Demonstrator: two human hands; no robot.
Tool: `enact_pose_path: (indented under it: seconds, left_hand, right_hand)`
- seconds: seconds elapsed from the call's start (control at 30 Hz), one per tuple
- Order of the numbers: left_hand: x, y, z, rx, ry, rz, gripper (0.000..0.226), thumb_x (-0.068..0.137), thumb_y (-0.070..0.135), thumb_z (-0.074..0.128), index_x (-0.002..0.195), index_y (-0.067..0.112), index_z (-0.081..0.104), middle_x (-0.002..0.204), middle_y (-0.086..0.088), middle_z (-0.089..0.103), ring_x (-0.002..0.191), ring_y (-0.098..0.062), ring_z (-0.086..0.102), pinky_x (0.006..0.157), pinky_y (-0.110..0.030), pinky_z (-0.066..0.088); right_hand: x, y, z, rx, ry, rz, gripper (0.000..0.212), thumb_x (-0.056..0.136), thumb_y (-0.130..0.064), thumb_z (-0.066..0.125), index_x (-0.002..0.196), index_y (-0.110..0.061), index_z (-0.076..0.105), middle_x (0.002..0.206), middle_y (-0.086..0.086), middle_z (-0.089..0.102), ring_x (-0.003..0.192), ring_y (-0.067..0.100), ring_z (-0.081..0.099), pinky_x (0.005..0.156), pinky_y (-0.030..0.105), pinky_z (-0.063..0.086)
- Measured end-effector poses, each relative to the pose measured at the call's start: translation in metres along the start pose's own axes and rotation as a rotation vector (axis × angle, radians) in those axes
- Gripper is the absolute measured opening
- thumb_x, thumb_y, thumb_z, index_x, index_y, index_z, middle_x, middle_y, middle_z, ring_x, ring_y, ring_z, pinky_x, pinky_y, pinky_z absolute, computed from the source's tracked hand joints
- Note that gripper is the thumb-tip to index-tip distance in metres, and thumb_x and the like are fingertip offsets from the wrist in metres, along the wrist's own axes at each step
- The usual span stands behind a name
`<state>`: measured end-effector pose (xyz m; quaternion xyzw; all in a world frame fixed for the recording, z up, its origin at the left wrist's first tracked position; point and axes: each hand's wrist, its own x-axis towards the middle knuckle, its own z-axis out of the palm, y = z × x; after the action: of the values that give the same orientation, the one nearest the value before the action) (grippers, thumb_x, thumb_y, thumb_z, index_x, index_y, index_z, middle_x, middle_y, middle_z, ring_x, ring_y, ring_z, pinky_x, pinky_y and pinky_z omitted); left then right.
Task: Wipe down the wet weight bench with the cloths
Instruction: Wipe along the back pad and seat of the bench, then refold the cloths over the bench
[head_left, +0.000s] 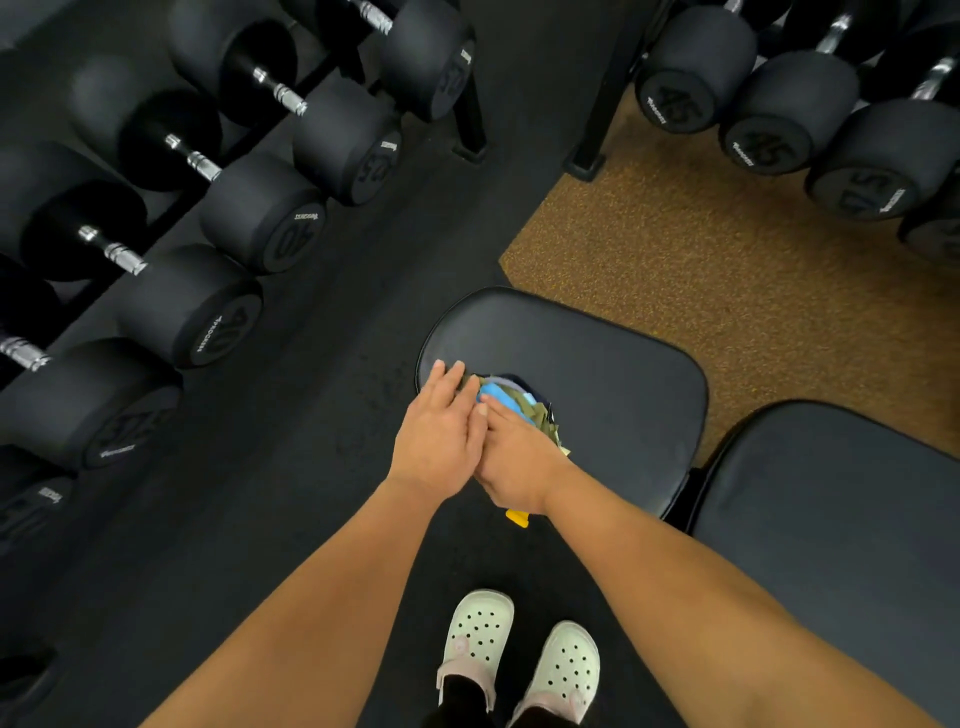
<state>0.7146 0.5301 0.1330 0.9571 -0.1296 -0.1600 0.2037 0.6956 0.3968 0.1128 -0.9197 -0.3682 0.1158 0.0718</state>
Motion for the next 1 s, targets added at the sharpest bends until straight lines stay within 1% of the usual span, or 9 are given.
enact_pose_path:
  seconds: [0.17,0.23,0.3,0.4,0.6,0.7,0.8,0.9,1.0]
  left_hand:
    - [-0.004,0.015,-0.009,0.001,-0.078,0.003,0.049,0.104,0.033,0.028,0.148,0.013,0.037,0.158,-0.003,0.027,0.149,-0.018,0.006,0.119,-0.033,0.014]
    - [-0.004,0.026,-0.016,-0.031,-0.086,0.012,0.047,0.104,0.032,0.030,0.147,0.013,0.039,0.156,-0.004,0.032,0.149,-0.019,0.010,0.118,-0.031,0.014]
    - [-0.003,0.042,-0.026,-0.159,-0.101,-0.026,0.047,0.104,0.034,0.031,0.147,0.015,0.039,0.155,-0.003,0.031,0.146,-0.018,0.018,0.117,-0.030,0.019]
    - [0.004,0.077,-0.044,-0.432,-0.131,-0.121,0.053,0.104,0.039,0.031,0.151,0.015,0.029,0.155,-0.002,0.023,0.140,-0.017,0.030,0.110,-0.027,0.026]
    - [0.021,0.148,-0.077,-0.792,-0.091,-0.304,0.069,0.101,0.046,0.036,0.155,0.017,0.005,0.157,-0.008,0.021,0.139,-0.023,0.033,0.103,-0.023,0.024]
    - [0.029,0.175,-0.087,-1.132,-0.164,-0.416,0.070,0.091,0.054,0.049,0.150,0.023,0.026,0.142,-0.004,0.050,0.123,-0.020,0.054,0.104,-0.042,0.044]
    - [0.029,0.208,-0.100,-1.346,-0.304,-0.393,0.042,0.093,0.048,0.053,0.128,0.025,0.057,0.118,0.001,0.068,0.109,-0.013,0.064,0.100,-0.041,0.048]
    - [0.024,0.243,-0.110,-1.443,-0.333,-0.347,0.041,0.092,0.048,0.055,0.121,0.021,0.064,0.114,-0.002,0.071,0.110,-0.013,0.064,0.106,-0.038,0.043]
    - [0.017,0.279,-0.124,-1.457,-0.339,-0.324,0.044,0.096,0.046,0.052,0.125,0.015,0.061,0.108,-0.003,0.069,0.103,-0.014,0.064,0.095,-0.034,0.048]
  right_hand:
    - [-0.020,-0.005,-0.010,0.213,-0.029,0.092,0.053,0.064,0.009,0.073,0.116,0.001,0.067,0.126,0.018,0.061,0.126,0.039,0.047,0.112,0.037,0.024]
    - [-0.027,-0.001,-0.015,0.268,-0.049,0.140,0.061,0.059,0.013,0.073,0.118,0.004,0.064,0.123,0.022,0.061,0.118,0.042,0.053,0.108,0.045,0.037]
    - [-0.035,0.007,-0.026,0.322,-0.036,0.234,0.063,0.067,0.010,0.070,0.128,0.004,0.056,0.125,0.021,0.057,0.114,0.040,0.053,0.102,0.048,0.046]
    - [-0.046,0.020,-0.056,0.375,0.044,0.416,0.066,0.085,0.000,0.057,0.146,-0.004,0.034,0.140,0.015,0.042,0.121,0.034,0.045,0.105,0.041,0.038]
    - [-0.067,0.038,-0.126,0.535,0.341,0.699,0.063,0.094,-0.012,0.052,0.149,-0.005,0.023,0.146,0.014,0.036,0.134,0.028,0.037,0.110,0.032,0.032]
    - [-0.083,0.043,-0.154,0.594,0.518,0.779,0.054,0.097,-0.014,0.048,0.146,-0.003,0.029,0.144,0.017,0.038,0.132,0.029,0.037,0.110,0.031,0.029]
    - [-0.100,0.047,-0.175,0.581,0.610,0.799,0.049,0.100,-0.015,0.044,0.146,-0.002,0.032,0.144,0.016,0.041,0.130,0.029,0.038,0.111,0.027,0.026]
    - [-0.121,0.049,-0.199,0.593,0.669,0.813,0.047,0.101,-0.028,0.033,0.145,-0.010,0.039,0.138,0.006,0.050,0.120,0.022,0.043,0.107,0.028,0.032]
    - [-0.147,0.052,-0.221,0.845,0.822,0.917,0.041,0.103,-0.027,0.035,0.141,-0.022,0.048,0.131,0.001,0.055,0.118,0.011,0.043,0.103,0.022,0.035]
